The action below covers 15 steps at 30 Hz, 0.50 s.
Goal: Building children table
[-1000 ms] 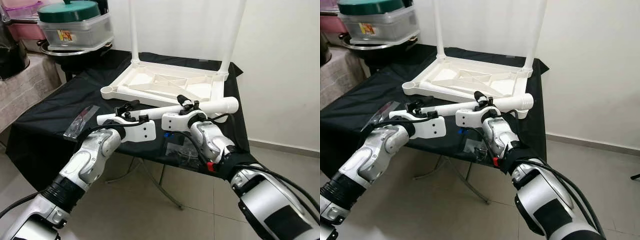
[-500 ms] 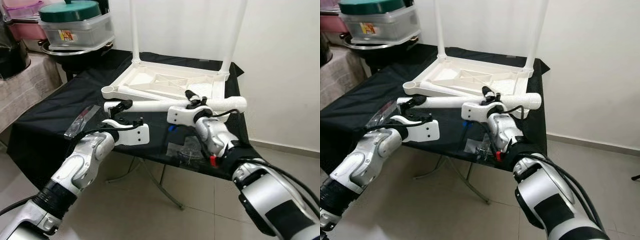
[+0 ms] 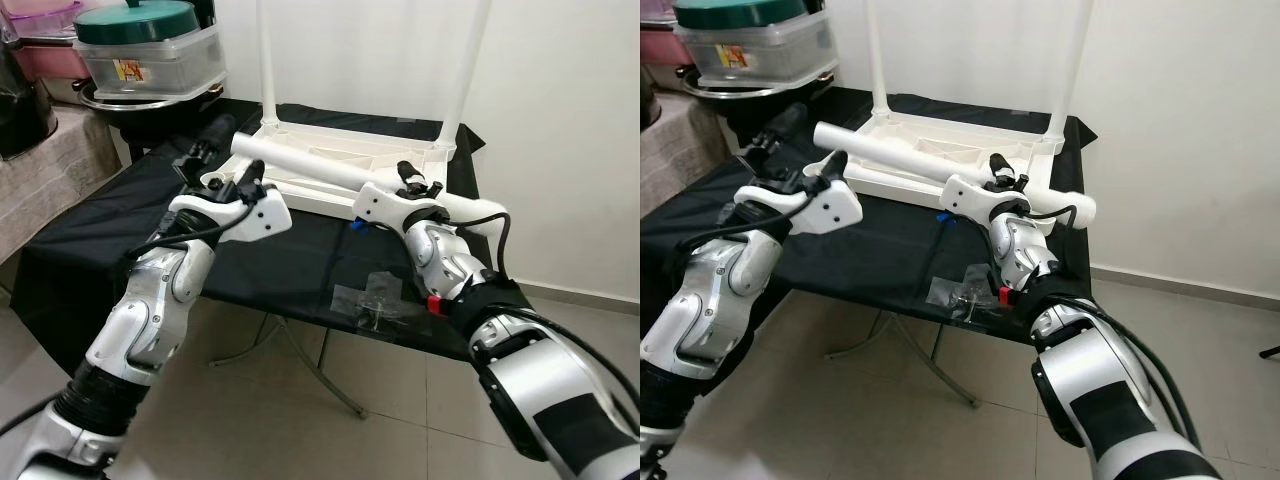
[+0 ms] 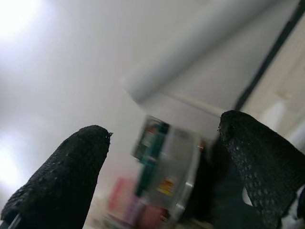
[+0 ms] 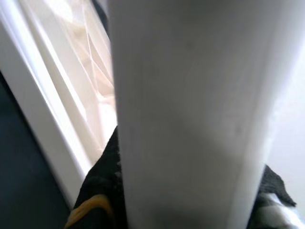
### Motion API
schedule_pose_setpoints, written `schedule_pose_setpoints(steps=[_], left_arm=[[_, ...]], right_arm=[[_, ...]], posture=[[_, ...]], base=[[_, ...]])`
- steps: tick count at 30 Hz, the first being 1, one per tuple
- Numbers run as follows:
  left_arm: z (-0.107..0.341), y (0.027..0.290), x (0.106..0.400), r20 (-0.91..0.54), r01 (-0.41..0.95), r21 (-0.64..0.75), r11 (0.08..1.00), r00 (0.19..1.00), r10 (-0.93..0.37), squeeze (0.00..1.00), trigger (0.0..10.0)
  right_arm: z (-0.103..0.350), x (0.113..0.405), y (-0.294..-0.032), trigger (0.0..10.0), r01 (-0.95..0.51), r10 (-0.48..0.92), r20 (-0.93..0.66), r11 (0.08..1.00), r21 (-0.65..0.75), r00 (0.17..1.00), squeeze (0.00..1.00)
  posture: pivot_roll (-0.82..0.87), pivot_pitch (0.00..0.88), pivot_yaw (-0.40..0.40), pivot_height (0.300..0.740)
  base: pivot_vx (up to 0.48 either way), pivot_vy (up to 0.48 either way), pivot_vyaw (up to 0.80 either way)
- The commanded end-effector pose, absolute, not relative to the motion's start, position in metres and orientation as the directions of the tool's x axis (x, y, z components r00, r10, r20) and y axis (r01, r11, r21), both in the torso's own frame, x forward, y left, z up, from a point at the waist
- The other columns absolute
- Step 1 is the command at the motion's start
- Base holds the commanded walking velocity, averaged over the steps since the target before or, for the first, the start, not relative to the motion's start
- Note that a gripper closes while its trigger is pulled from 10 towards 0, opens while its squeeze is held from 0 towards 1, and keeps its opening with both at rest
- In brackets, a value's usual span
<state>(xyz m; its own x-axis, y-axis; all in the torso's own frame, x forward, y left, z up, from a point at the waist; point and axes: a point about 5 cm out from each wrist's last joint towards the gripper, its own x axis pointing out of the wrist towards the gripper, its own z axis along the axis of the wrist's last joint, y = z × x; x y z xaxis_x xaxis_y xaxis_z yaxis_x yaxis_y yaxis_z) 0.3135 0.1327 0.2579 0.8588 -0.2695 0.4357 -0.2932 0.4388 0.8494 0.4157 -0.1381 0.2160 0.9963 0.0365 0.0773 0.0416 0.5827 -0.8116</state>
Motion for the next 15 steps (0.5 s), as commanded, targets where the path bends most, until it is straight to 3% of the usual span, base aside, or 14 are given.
schedule_pose_setpoints(steps=[1, 4, 5, 10, 12, 13, 14, 15], left_arm=[[0.231, 0.136, 0.313, 0.314, -0.139, 0.809, 0.572, 0.924, -0.219, 0.00, 10.0], [0.222, 0.135, 0.312, 0.269, -0.083, 0.782, 0.618, 0.939, -0.214, 0.00, 10.0], [0.210, 0.134, 0.310, 0.225, -0.030, 0.727, 0.686, 0.954, -0.197, 0.00, 10.0], [0.192, 0.130, 0.305, 0.152, 0.055, 0.635, 0.771, 0.969, -0.195, 0.00, 10.0], [0.176, 0.121, 0.298, 0.070, 0.162, 0.501, 0.850, 0.971, -0.227, 0.00, 10.0], [0.176, 0.121, 0.298, 0.070, 0.162, 0.501, 0.850, 0.971, -0.227, 0.00, 10.0], [0.171, 0.110, 0.292, 0.048, 0.242, 0.448, 0.861, 0.955, -0.294, 0.00, 10.0], [0.171, 0.110, 0.292, 0.048, 0.242, 0.448, 0.861, 0.955, -0.294, 0.00, 10.0]], right_arm=[[0.236, 0.417, -0.126, 0.0, -0.023, 0.093, 0.121, 0.875, -0.484, 0.988, 0.00], [0.244, 0.416, -0.123, 0.0, -0.053, 0.117, 0.152, 0.928, -0.368, 0.981, 0.00], [0.254, 0.413, -0.118, 0.0, -0.101, 0.170, 0.219, 0.951, -0.293, 0.961, 0.00], [0.267, 0.406, -0.109, 0.0, -0.193, 0.246, 0.313, 0.963, -0.189, 0.917, 0.00], [0.269, 0.396, -0.103, 0.0, -0.370, 0.314, 0.347, 0.923, 0.106, 0.884, 0.00], [0.269, 0.396, -0.103, 0.0, -0.370, 0.314, 0.347, 0.923, 0.106, 0.884, 0.00], [0.266, 0.387, -0.098, 0.0, -0.483, 0.365, 0.377, 0.825, 0.293, 0.851, 0.00], [0.266, 0.387, -0.098, 0.0, -0.483, 0.365, 0.377, 0.825, 0.293, 0.851, 0.00]], posture=[[0.09, 0.011, -0.055, 0.740], [0.09, 0.011, -0.055, 0.740], [0.08, 0.012, -0.053, 0.740], [0.09, 0.012, -0.055, 0.740], [0.09, 0.012, -0.060, 0.740], [0.09, 0.012, -0.060, 0.740], [0.09, 0.006, -0.058, 0.740], [0.09, 0.006, -0.058, 0.740]], base=[[0.000, 0.000, 0.00], [0.000, 0.000, 0.00], [0.000, 0.000, 0.00], [0.000, 0.000, 0.00], [0.000, 0.000, 0.00], [0.000, 0.000, 0.00], [0.000, 0.000, 0.00], [0.000, 0.000, 0.00]])
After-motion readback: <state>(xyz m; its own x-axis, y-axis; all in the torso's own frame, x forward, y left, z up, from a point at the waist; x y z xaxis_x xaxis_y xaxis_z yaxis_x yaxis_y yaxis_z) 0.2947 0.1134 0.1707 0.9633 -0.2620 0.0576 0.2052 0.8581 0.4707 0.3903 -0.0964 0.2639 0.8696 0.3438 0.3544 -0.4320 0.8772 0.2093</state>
